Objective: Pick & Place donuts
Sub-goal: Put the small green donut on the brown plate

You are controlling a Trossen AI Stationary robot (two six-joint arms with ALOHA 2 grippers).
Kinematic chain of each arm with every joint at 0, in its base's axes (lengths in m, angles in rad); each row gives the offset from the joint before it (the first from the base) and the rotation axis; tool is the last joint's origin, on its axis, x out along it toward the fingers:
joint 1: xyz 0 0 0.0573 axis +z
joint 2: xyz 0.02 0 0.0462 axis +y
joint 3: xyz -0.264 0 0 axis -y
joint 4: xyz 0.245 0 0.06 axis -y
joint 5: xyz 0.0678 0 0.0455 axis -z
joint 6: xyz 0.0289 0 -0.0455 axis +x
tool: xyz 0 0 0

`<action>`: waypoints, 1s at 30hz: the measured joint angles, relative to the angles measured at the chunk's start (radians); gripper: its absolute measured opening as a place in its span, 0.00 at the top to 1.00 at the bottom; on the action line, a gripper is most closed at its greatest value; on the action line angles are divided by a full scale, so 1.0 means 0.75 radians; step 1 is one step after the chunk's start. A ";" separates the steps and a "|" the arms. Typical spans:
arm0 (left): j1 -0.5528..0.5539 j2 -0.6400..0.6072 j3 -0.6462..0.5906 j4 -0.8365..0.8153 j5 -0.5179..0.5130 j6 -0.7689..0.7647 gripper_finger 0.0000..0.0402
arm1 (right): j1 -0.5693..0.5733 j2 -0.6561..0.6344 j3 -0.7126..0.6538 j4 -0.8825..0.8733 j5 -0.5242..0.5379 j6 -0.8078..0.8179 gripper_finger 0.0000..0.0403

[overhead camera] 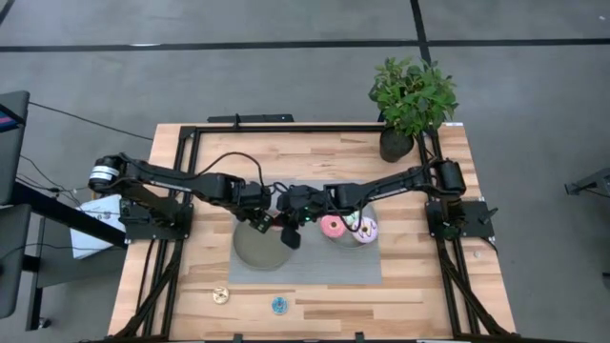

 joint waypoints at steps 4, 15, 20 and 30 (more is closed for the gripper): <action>0.000 -0.032 0.000 -0.002 -0.017 0.010 0.55 | -0.008 0.001 -0.001 0.033 0.021 0.037 1.00; 0.000 -0.152 0.000 -0.040 -0.073 0.023 0.55 | -0.001 0.043 0.001 0.118 0.126 0.097 1.00; 0.000 -0.181 0.001 -0.040 -0.081 0.023 0.55 | 0.000 0.060 0.004 0.190 0.152 0.118 1.00; -0.001 -0.180 0.001 -0.033 -0.081 0.017 0.55 | -0.003 0.091 -0.004 0.221 0.160 0.152 1.00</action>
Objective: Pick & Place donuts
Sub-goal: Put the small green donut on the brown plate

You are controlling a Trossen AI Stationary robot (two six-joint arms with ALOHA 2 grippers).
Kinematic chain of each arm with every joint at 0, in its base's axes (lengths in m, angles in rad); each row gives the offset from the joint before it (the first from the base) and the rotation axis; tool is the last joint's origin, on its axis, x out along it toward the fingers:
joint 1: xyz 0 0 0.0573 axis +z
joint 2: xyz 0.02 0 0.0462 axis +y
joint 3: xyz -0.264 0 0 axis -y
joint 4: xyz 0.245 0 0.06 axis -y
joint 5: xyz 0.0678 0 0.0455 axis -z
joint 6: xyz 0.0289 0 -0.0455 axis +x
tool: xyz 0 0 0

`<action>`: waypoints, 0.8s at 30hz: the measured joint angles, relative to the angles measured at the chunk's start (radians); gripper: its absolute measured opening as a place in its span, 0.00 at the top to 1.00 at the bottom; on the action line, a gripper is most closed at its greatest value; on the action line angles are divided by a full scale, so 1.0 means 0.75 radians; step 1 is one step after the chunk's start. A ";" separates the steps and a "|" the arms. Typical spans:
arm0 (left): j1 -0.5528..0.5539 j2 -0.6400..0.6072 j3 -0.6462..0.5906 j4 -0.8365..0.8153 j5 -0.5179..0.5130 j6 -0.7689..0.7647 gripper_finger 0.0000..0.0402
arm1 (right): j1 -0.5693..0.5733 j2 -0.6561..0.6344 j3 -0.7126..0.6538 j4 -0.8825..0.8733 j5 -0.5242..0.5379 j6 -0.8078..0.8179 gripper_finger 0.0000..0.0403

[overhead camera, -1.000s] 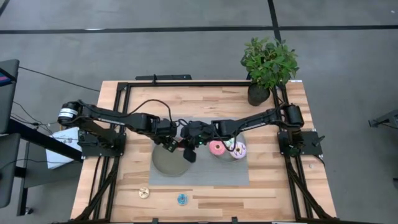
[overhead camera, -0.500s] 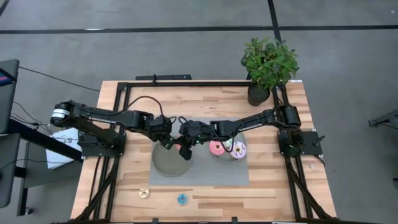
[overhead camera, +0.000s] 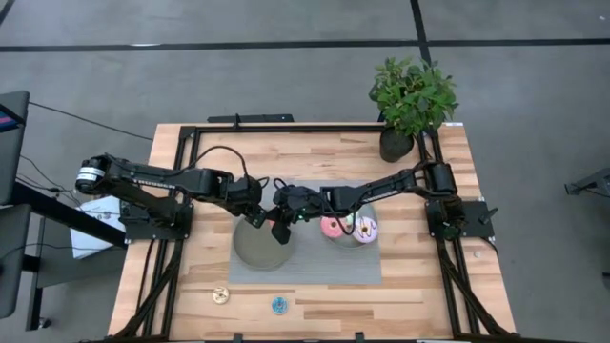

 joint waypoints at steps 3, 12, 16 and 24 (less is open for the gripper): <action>0.000 0.000 0.000 0.003 0.000 -0.003 0.55 | 0.000 -0.003 0.001 0.011 0.006 0.000 1.00; -0.006 0.000 0.000 0.009 -0.018 -0.024 0.55 | -0.009 -0.003 0.001 0.021 0.031 0.003 1.00; -0.024 0.000 0.000 0.009 -0.060 -0.070 0.55 | -0.008 -0.003 0.001 0.020 0.031 0.010 1.00; -0.062 0.001 -0.040 0.014 -0.128 -0.171 0.55 | -0.003 0.097 0.020 0.078 0.017 0.069 1.00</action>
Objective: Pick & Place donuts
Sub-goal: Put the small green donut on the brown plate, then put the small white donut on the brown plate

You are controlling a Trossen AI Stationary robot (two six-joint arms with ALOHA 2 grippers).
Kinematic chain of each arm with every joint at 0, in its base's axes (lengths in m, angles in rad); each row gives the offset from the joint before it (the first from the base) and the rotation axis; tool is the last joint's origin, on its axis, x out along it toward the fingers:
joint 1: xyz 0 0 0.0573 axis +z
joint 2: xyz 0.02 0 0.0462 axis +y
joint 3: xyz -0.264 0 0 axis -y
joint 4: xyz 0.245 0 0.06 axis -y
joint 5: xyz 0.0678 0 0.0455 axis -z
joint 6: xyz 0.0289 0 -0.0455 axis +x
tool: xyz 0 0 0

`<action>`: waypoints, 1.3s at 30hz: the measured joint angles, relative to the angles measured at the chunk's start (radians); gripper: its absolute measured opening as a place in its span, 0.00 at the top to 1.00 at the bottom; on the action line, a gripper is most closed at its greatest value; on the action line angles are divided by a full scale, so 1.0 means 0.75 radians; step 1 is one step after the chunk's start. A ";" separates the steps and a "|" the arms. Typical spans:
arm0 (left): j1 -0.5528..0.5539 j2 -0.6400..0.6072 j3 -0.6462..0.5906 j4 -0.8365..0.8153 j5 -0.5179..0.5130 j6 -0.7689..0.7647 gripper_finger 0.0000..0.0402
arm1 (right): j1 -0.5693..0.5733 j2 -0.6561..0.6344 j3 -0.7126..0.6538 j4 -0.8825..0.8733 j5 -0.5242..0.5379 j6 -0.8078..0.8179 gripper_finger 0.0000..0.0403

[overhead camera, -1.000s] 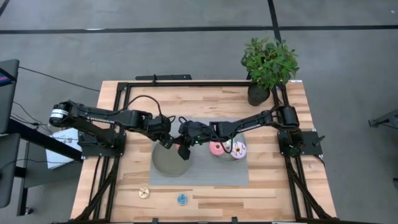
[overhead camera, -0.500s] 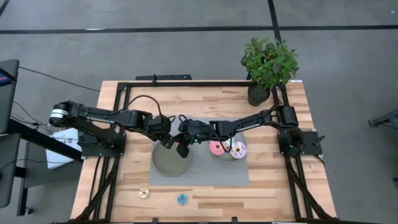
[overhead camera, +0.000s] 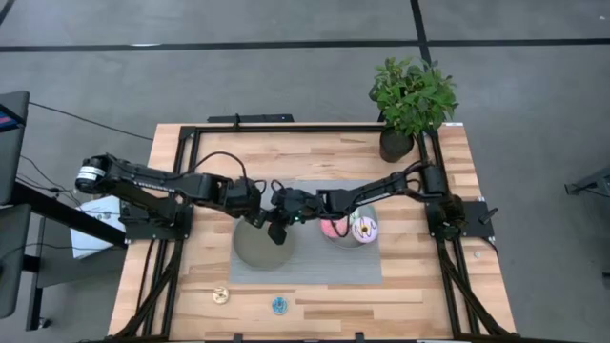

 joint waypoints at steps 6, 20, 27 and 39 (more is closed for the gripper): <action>-0.025 0.001 -0.052 0.001 0.009 -0.063 0.55 | 0.007 0.042 0.038 -0.035 -0.028 0.001 1.00; -0.047 0.000 -0.103 -0.024 0.031 -0.120 0.55 | 0.003 0.050 0.092 -0.114 -0.061 -0.038 1.00; -0.062 -0.024 -0.091 -0.163 0.030 -0.109 0.55 | 0.003 0.011 0.092 -0.207 -0.059 -0.088 1.00; -0.343 -0.144 -0.090 -0.257 -0.012 -0.395 0.55 | -0.025 -0.220 0.082 -0.588 0.114 -0.232 1.00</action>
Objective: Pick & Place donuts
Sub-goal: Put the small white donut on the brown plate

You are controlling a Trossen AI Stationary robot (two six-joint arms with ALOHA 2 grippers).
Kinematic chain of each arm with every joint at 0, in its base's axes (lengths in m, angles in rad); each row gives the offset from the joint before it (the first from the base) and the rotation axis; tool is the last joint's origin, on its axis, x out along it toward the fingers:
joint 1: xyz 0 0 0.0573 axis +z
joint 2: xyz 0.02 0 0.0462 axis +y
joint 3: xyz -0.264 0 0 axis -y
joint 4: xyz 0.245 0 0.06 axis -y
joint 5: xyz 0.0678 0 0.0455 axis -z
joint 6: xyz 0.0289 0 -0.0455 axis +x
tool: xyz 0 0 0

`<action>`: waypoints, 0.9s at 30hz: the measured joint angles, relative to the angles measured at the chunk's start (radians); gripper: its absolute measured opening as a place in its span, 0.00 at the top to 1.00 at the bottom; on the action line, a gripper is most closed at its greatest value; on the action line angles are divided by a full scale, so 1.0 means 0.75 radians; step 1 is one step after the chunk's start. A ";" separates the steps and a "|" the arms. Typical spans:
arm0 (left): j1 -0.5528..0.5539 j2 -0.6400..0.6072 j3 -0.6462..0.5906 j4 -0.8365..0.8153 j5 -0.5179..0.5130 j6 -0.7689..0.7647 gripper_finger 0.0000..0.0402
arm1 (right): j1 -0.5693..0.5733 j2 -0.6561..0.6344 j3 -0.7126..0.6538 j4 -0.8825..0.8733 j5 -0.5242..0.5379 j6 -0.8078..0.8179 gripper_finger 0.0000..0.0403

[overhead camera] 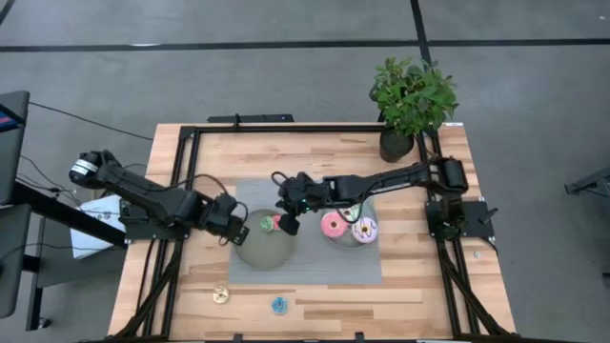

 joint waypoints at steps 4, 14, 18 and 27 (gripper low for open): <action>-0.123 -0.004 0.000 -0.001 -0.007 -0.126 0.55 | 0.004 -0.136 -0.073 -0.036 0.060 -0.025 1.00; -0.306 -0.004 0.000 0.008 -0.083 -0.343 0.55 | 0.004 -0.522 -0.351 -0.151 0.064 0.006 1.00; -0.325 -0.003 0.000 0.020 -0.100 -0.385 0.55 | 0.002 -0.692 -0.497 -0.151 0.070 0.021 1.00; -0.328 -0.003 0.000 0.105 -0.228 -0.336 0.55 | 0.008 -1.077 -0.838 -0.132 0.076 0.094 1.00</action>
